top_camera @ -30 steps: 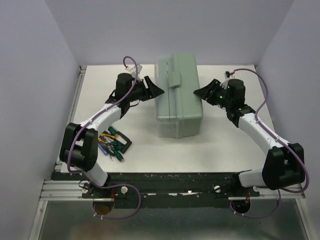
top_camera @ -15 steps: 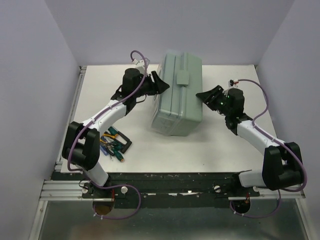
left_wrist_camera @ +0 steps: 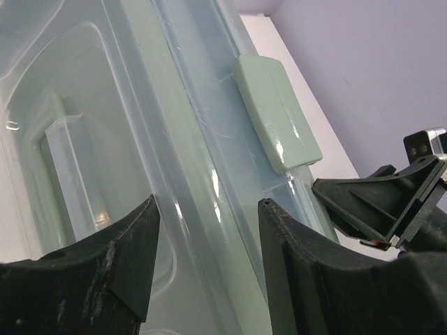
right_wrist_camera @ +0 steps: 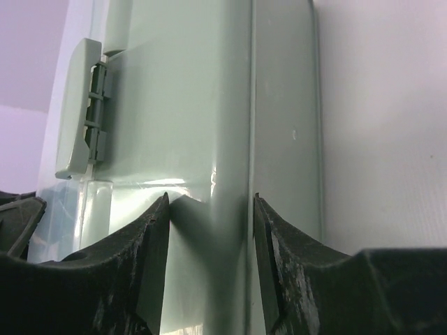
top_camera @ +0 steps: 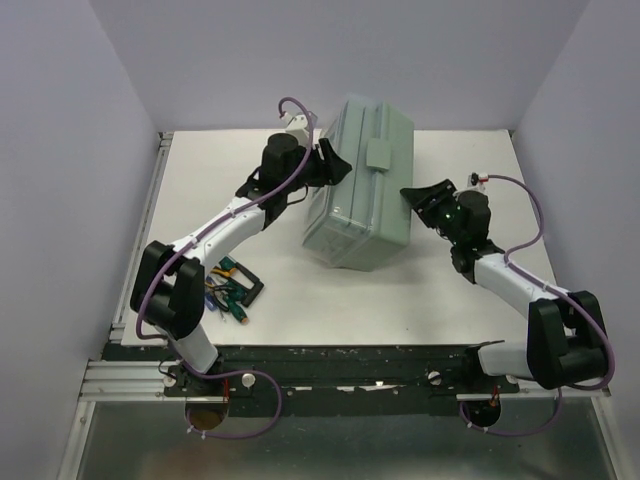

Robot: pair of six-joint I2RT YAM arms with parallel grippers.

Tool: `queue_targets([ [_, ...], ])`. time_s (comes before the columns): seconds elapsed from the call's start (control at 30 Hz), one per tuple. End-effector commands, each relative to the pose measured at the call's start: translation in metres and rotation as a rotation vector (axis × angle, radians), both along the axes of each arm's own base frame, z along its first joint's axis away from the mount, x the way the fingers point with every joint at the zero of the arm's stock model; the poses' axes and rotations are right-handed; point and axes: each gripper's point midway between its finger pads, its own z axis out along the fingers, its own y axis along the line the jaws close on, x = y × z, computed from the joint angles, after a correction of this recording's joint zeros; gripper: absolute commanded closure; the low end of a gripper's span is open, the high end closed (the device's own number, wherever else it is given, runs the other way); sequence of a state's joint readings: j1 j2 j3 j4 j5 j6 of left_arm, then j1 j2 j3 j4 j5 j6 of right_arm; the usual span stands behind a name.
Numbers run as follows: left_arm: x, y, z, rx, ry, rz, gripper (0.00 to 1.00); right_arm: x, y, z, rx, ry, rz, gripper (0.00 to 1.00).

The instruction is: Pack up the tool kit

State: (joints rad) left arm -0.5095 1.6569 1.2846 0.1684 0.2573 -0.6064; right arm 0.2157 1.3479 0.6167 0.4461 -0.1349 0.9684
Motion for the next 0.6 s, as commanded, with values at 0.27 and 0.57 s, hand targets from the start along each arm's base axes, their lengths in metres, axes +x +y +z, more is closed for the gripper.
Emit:
queue_targets([
  [0.27,-0.102,-0.108,0.072,-0.141,-0.136,-0.462,0.38,-0.139,-0.005,-0.161,-0.218,0.617,0.154,0.49],
  [0.57,-0.106,-0.115,0.089,-0.154,-0.172,-0.476,0.32,-0.145,-0.032,-0.142,-0.233,0.553,-0.008,0.34],
])
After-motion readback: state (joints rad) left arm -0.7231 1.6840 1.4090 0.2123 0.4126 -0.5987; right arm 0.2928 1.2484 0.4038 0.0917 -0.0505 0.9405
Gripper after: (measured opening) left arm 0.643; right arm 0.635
